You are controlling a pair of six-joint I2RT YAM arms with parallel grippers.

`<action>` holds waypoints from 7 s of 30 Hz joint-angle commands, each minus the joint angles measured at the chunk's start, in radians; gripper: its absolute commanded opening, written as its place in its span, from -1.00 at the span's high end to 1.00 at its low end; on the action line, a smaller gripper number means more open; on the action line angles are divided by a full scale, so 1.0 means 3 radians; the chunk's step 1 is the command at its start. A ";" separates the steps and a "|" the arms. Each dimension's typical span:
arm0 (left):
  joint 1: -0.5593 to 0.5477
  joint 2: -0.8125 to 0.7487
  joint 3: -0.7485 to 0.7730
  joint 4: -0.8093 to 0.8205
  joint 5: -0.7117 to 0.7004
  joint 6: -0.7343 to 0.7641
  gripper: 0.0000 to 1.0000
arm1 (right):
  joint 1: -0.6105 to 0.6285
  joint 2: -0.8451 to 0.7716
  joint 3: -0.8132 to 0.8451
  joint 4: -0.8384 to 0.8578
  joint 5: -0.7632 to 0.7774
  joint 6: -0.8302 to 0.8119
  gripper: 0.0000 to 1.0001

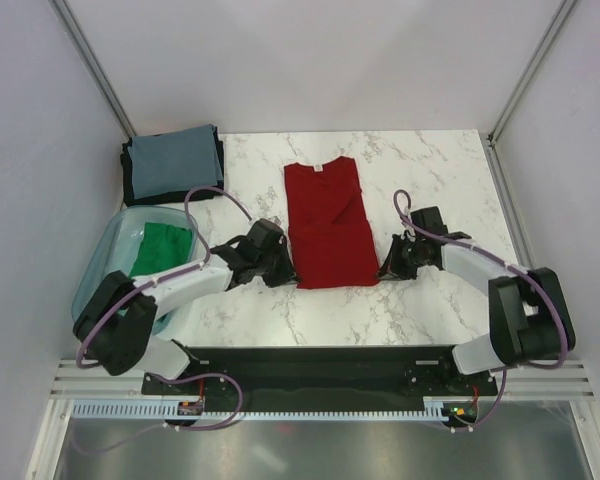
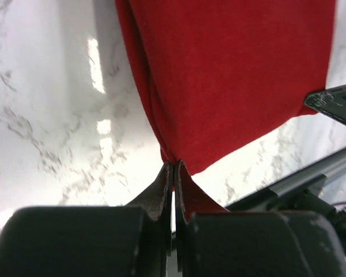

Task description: Fold and stack the t-shirts

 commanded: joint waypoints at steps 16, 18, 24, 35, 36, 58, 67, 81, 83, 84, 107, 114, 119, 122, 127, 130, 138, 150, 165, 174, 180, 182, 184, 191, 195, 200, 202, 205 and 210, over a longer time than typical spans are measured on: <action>-0.0763 -0.1650 0.0035 -0.1334 -0.0186 -0.0781 0.96 | 0.0053 -0.2003 0.0308 -0.1892 0.0145 -0.0145 1.00; -0.0768 -0.1686 0.0162 -0.1427 -0.0314 -0.0715 0.96 | 0.0048 -0.1973 0.0487 -0.1959 0.0186 -0.0181 1.00; -0.0666 -0.1513 0.0536 -0.1688 -0.0626 -0.0291 0.96 | 0.0048 -0.1543 0.1009 -0.1934 0.0483 -0.0329 1.00; 0.0198 -0.0935 0.1072 -0.1637 -0.0223 0.0318 0.96 | 0.0048 -0.0444 0.1836 -0.1571 0.0549 -0.0360 1.00; 0.0254 -0.0808 0.1113 -0.1627 -0.0187 0.0349 0.96 | 0.0043 -0.0357 0.1904 -0.1561 0.0554 -0.0375 1.00; 0.1640 0.2699 0.4315 -0.2141 0.0979 0.1341 0.18 | -0.0075 0.2977 0.5241 -0.1765 0.0555 0.0028 -0.96; 0.1574 0.1817 0.3137 -0.1578 0.0642 0.1321 -0.04 | -0.0055 0.1649 0.3249 -0.1127 0.0524 -0.0099 -0.96; 0.1451 0.1223 0.1308 0.0340 0.0667 0.0702 -0.93 | -0.0004 -0.0514 0.0580 -0.0604 0.0309 -0.0344 -0.96; 0.1431 0.1284 0.1354 0.0428 0.0667 0.0666 -0.90 | -0.0009 -0.0622 0.0488 -0.0630 0.0258 -0.0324 -0.96; 0.1425 0.1375 0.1379 0.0474 0.0652 0.0656 -0.88 | 0.0002 -0.0688 0.0463 -0.0615 0.0228 -0.0304 -0.96; 0.1241 0.2455 0.1855 0.0996 0.0912 0.0114 0.32 | 0.0160 -0.0515 0.0329 -0.0517 0.0038 -0.0303 -0.96; 0.1170 0.2348 0.2233 0.0655 0.0985 0.0287 0.96 | 0.0165 -0.0689 0.0314 -0.0528 -0.0069 -0.0237 -0.96; 0.1241 0.2031 0.2575 -0.0257 0.0596 0.0538 0.96 | 0.0160 -0.1000 0.0268 -0.0563 -0.0161 -0.0181 -0.96; 0.1379 0.2057 0.3076 -0.0822 0.0575 0.0661 0.96 | 0.0160 -0.1164 0.0268 -0.0625 -0.0202 -0.0150 -0.96; 0.1681 0.1944 0.3526 -0.1038 0.0780 0.0819 0.96 | 0.0160 -0.1450 0.0253 -0.0763 -0.0228 -0.0140 -0.96; 0.1834 0.2010 0.3940 -0.1299 0.0800 0.0926 0.96 | 0.0160 -0.1548 0.0181 -0.0778 -0.0279 -0.0114 -0.96; 0.2135 0.2128 0.4815 -0.1703 0.0948 0.1213 0.96 | 0.0160 -0.1701 0.0099 -0.0778 -0.0330 -0.0089 -0.96; 0.2473 0.1873 0.5332 -0.1944 0.0984 0.1499 0.96 | 0.0160 -0.1671 0.0099 -0.0737 -0.0376 -0.0099 -0.96; 0.2903 0.1719 0.5700 -0.1959 0.1332 0.1443 0.96 | 0.0165 -0.1712 -0.0059 -0.0671 -0.0402 -0.0078 -0.96; 0.2939 0.1821 0.5690 -0.1969 0.1296 0.1499 0.96 | 0.0160 -0.1737 -0.0207 -0.0630 -0.0386 -0.0099 -0.96; 0.2980 0.2030 0.5792 -0.1959 0.1332 0.1510 0.96 | 0.0160 -0.1686 -0.0299 -0.0548 -0.0381 -0.0114 -0.96; 0.3015 0.2107 0.5843 -0.1944 0.1347 0.1525 0.96 | 0.0160 -0.1625 -0.0325 -0.0497 -0.0376 -0.0119 -0.96; 0.3051 0.2220 0.5874 -0.1934 0.1347 0.1525 0.96 | 0.0160 -0.1564 -0.0340 -0.0456 -0.0371 -0.0114 -0.96; 0.3194 0.2624 0.6135 -0.1898 0.1332 0.1556 0.96 | 0.0160 -0.1344 -0.0381 -0.0298 -0.0407 -0.0119 -0.96; 0.3220 0.2803 0.6263 -0.1903 0.1235 0.1632 0.96 | 0.0165 -0.1241 -0.0381 -0.0195 -0.0494 -0.0063 -0.96; 0.3246 0.3058 0.6416 -0.1959 0.0949 0.1847 0.96 | 0.0165 -0.1190 -0.0417 -0.0098 -0.0550 0.0008 -0.96; 0.3256 0.3135 0.6431 -0.1990 0.0898 0.1944 0.96 | 0.0170 -0.1175 -0.0432 -0.0083 -0.0550 0.0014 -0.96; 0.3261 0.3268 0.6371 -0.2000 0.0719 0.2036 0.96 | 0.0165 -0.1170 -0.0514 -0.0016 -0.0555 0.0065 -0.96; 0.3327 0.2999 0.5636 -0.1434 0.0253 0.2078 0.96 | 0.0170 -0.1149 -0.0652 0.0060 -0.0530 0.0095 -0.96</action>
